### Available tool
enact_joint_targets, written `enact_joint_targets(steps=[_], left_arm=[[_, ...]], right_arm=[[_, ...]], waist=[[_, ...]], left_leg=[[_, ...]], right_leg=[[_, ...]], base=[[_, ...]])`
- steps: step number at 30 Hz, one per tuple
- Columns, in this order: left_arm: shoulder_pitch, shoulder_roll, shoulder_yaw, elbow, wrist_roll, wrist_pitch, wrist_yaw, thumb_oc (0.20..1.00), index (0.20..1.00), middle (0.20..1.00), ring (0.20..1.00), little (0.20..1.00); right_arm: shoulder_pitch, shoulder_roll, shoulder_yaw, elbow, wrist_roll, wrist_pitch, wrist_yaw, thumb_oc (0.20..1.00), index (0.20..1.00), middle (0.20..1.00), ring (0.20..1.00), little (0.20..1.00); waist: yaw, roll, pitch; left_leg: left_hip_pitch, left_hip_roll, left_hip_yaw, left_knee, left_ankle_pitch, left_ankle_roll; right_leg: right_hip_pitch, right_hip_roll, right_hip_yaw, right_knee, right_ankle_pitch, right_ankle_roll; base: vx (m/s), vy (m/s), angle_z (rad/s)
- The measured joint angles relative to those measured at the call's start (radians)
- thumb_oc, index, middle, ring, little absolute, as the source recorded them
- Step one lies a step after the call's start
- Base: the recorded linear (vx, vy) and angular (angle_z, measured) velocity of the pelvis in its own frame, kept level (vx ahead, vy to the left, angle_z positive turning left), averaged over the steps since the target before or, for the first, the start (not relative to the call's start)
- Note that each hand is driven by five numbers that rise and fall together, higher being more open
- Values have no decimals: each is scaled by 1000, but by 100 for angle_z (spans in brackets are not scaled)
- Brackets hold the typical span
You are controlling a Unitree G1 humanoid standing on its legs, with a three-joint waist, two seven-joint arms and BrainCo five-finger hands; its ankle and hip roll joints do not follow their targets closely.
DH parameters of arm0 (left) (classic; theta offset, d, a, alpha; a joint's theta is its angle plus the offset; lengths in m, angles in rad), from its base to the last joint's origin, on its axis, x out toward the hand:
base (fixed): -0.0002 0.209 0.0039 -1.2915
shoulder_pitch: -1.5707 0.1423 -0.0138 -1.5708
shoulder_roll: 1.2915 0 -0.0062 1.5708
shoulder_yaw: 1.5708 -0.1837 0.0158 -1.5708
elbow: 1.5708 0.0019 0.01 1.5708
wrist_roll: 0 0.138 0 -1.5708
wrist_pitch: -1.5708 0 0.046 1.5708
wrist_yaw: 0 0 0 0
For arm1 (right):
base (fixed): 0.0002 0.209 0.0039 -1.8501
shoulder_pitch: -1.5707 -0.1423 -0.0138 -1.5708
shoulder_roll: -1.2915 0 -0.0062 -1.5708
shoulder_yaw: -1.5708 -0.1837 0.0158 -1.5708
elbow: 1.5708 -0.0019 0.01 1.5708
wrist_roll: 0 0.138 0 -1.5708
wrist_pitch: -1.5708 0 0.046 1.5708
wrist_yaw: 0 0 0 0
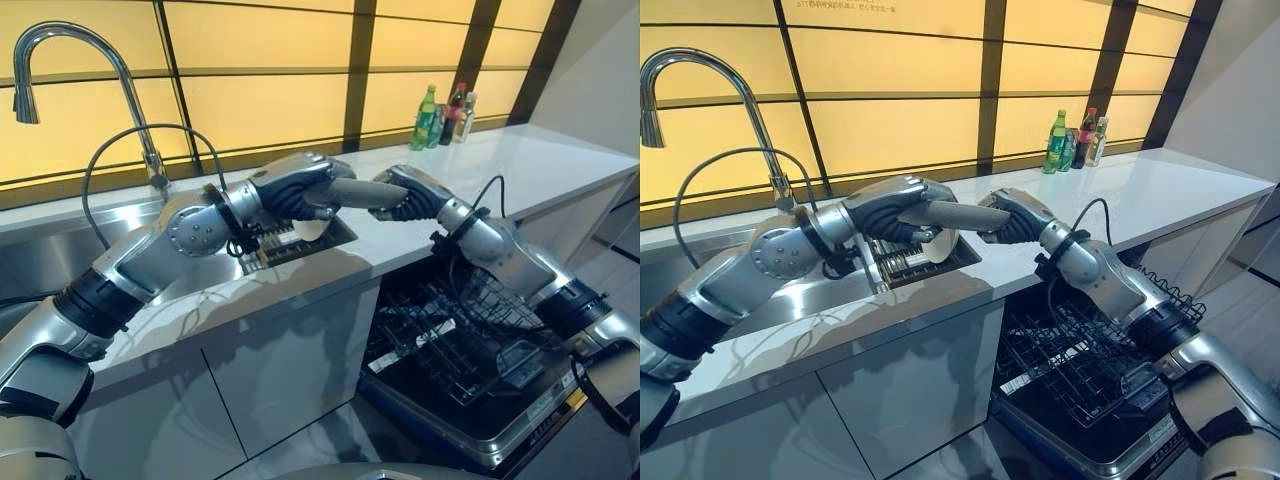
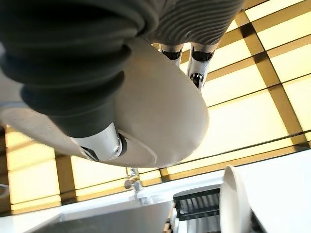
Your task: Pick up plates and place into dishwasher.
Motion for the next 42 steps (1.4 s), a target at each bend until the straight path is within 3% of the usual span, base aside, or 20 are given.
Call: enact_joint_targets(steps=[7,11,19,24,28,30,38,42], left_arm=[[49,-3,67,-30,85,5,12,1000,1000,1000,1000,1000],[104,34,121,8,231,26,70,1000,1000,1000,1000,1000],[155,135,128,297,481,89,389,1000,1000,1000,1000,1000],[153,158,128,424,481,112,530,1000,1000,1000,1000,1000],[114,172,119,499,478,124,592,1000,1000,1000,1000,1000],[44,174,62,542,473,139,624,1000,1000,1000,1000,1000],[-217,193,-129,616,430,181,705,1000,1000,1000,1000,1000],[-311,183,-177,645,419,182,710,1000,1000,1000,1000,1000]], right_arm=[[182,-6,-152,-104,34,-25,4,200,200,200,200,200],[274,-22,-245,-119,51,-35,22,200,200,200,200,200],[475,-92,-430,-106,93,-32,83,200,200,200,200,200],[493,-117,-430,-56,95,-13,162,200,200,200,200,200],[493,-125,-426,3,128,20,215,200,200,200,200,200],[486,-135,-401,47,133,39,233,200,200,200,200,200],[264,-164,-127,234,168,119,256,200,200,200,200,200],[119,-162,-35,318,170,148,259,200,200,200,200,200]], waist=[[-10,16,9],[-35,23,17],[-85,24,52],[-134,19,75],[-142,20,99],[-140,23,112],[-141,39,209],[-138,50,258]], left_leg=[[-3,0,7,0,0,0],[2,1,27,0,-1,0],[9,9,69,0,-5,-5],[-2,10,95,0,-5,-6],[-8,9,110,0,-4,-6],[-22,9,111,0,-4,-7],[-107,-9,108,1,10,0],[-135,-13,107,1,13,3]], right_leg=[[-10,1,18,0,-1,-2],[-16,2,42,0,-1,-2],[-31,8,85,0,2,2],[-55,8,109,0,6,9],[-69,5,115,0,13,14],[-84,5,119,0,14,14],[-181,-4,136,0,57,13],[-210,-2,135,1,61,10]], base=[[36,12,-5],[36,19,-11],[24,33,-16],[-7,49,-15],[-50,56,-12],[-149,52,-3],[-138,26,-8],[-92,1,-3]])
